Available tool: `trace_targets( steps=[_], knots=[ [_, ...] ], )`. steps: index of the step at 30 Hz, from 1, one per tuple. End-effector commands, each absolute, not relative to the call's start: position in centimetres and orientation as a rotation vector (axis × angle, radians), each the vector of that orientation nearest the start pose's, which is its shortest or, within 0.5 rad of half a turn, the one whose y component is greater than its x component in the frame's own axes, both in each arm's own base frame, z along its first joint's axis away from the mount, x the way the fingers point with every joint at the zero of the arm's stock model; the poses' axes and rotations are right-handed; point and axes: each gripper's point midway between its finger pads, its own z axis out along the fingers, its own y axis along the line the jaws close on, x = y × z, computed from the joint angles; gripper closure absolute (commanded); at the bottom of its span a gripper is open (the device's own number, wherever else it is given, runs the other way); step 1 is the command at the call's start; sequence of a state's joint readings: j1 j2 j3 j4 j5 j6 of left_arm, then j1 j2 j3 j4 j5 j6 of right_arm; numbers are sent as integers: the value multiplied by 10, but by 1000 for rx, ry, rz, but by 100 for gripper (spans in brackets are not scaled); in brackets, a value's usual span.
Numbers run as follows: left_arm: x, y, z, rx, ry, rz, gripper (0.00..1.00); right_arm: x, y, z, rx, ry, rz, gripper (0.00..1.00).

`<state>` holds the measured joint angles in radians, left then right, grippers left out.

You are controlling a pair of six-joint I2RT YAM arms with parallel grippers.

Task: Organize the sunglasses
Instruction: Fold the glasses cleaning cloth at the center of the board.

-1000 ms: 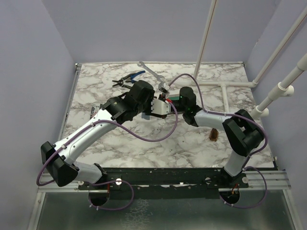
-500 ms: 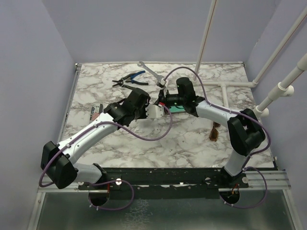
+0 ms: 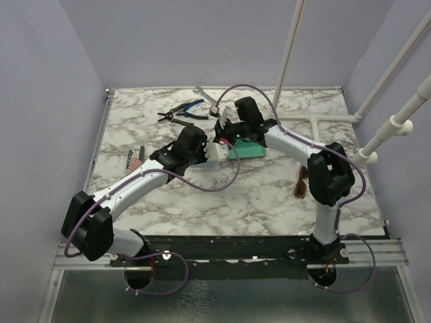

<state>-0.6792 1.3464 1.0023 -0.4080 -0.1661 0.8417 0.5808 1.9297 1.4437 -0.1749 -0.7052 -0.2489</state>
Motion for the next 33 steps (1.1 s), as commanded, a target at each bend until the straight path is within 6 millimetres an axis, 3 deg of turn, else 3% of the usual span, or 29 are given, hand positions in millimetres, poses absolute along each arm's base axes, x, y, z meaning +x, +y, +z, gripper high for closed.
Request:
trace_targets(
  steps=[1, 4, 7, 15, 22, 29, 33],
  knots=[
    [364, -184, 183, 1428, 1672, 335, 100, 387, 346, 136, -1275, 1896, 741, 99],
    [362, -185, 175, 1466, 1642, 331, 100, 387, 345, 135, -1276, 1910, 725, 100],
    [346, -190, 157, 1511, 1642, 253, 100, 375, 347, 127, -1298, 1920, 751, 99],
    [280, -192, 114, 1684, 1604, 117, 100, 298, 350, 80, -1503, 1994, 839, 100],
    [226, -183, 84, 1831, 1656, -42, 100, 235, 354, 62, -1637, 2010, 1012, 100],
    [194, -178, 65, 1927, 1715, -161, 100, 219, 359, 58, -1712, 1973, 1079, 100],
    [183, -169, 59, 1960, 1776, -181, 100, 219, 366, 55, -1754, 1969, 1124, 99]
  ],
)
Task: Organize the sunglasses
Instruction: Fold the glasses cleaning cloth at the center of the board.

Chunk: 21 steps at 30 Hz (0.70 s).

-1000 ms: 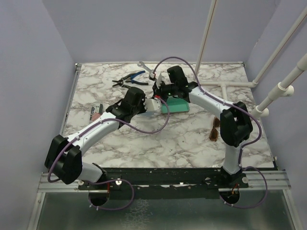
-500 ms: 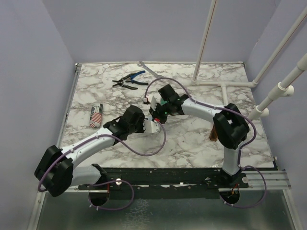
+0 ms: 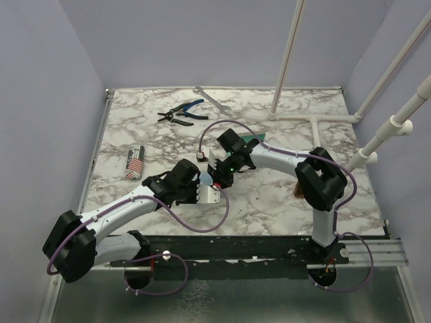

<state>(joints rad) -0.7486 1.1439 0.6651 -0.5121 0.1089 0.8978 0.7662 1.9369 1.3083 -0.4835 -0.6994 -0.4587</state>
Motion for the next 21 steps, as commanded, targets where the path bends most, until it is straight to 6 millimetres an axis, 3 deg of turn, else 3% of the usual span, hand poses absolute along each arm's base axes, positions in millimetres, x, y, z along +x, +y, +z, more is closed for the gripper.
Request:
trace_targets(
  steps=[1, 9, 14, 21],
  knots=[
    [181, -167, 57, 1953, 1807, -183, 100, 220, 367, 54, -1761, 1978, 1126, 100],
    [188, -159, 51, 1739, 2001, -162, 100, 232, 370, 44, -1775, 2019, 1066, 99],
    [205, -155, 48, 1593, 2084, -121, 100, 245, 377, 37, -1741, 2073, 1037, 99],
    [227, -135, 38, 1464, 2166, -14, 100, 263, 381, 29, -1730, 2100, 951, 98]
  ],
)
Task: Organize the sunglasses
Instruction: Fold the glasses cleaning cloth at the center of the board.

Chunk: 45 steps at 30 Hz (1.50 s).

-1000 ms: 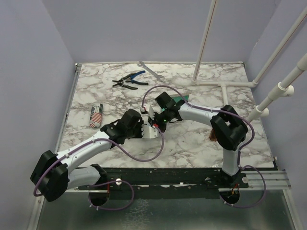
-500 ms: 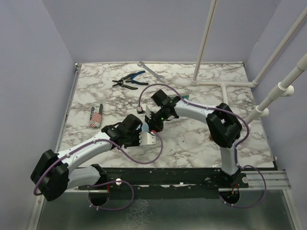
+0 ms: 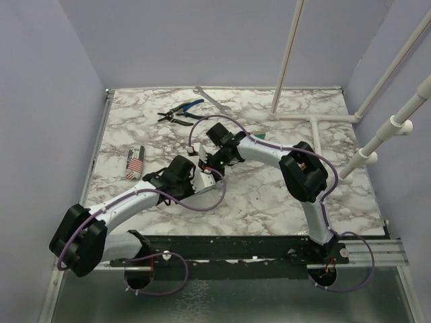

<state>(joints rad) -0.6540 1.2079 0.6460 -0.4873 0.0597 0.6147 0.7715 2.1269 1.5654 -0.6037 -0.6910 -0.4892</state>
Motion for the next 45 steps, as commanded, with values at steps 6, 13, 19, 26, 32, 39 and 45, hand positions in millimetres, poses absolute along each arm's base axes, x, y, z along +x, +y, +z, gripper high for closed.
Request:
trace_targets(
  steps=[6, 13, 19, 26, 32, 39, 45],
  knots=[
    [235, -141, 35, 1449, 2167, -22, 100, 268, 376, 25, -1729, 2127, 892, 99],
    [243, -142, 35, 1460, 2149, 5, 100, 271, 369, 33, -1704, 2139, 858, 99],
    [252, -139, 44, 1444, 2127, 65, 100, 265, 366, 43, -1685, 2169, 880, 99],
    [255, -140, 49, 1456, 2101, 71, 100, 263, 362, 50, -1657, 2178, 871, 99],
    [254, -141, 47, 1455, 2105, 58, 100, 271, 366, 50, -1623, 2187, 870, 99],
    [257, -137, 43, 1469, 2091, 99, 100, 277, 368, 43, -1628, 2181, 853, 100],
    [260, -137, 41, 1466, 2083, 110, 100, 282, 370, 39, -1623, 2187, 843, 100]
  ],
)
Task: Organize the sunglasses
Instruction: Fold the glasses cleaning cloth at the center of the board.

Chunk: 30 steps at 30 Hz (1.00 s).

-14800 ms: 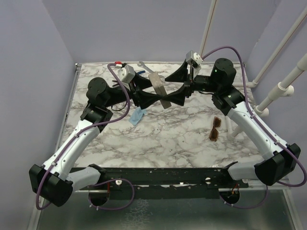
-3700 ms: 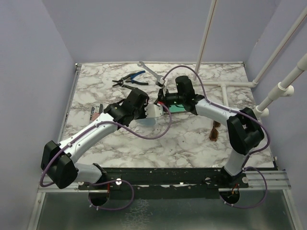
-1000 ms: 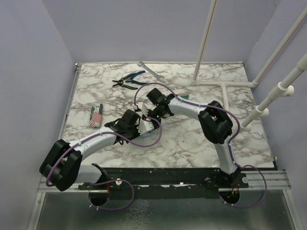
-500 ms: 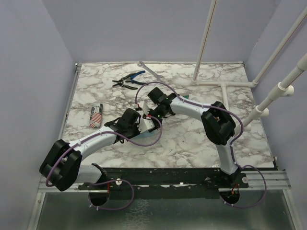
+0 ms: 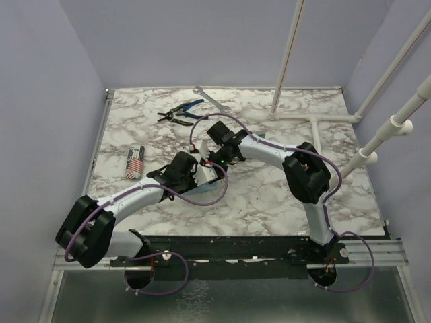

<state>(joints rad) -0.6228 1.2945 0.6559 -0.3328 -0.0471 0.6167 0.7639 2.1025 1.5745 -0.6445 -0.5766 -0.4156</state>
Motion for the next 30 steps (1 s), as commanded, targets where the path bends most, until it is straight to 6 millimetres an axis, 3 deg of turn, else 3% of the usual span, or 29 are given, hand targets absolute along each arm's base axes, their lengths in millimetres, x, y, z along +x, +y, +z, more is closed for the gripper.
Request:
trace_targets(
  steps=[1, 15, 21, 23, 30],
  knots=[
    [260, -137, 41, 1467, 2083, 111, 100, 283, 370, 38, -1621, 2190, 838, 100],
    [255, -140, 30, 1479, 2089, 74, 100, 281, 368, 29, -1633, 2200, 834, 99],
    [255, -139, 29, 1493, 2082, 85, 100, 284, 370, 27, -1620, 2212, 829, 93],
    [256, -139, 29, 1493, 2079, 87, 93, 284, 370, 25, -1622, 2217, 825, 91],
    [264, -133, 35, 1467, 2059, 152, 50, 293, 363, 19, -1572, 2272, 741, 85]
  ],
)
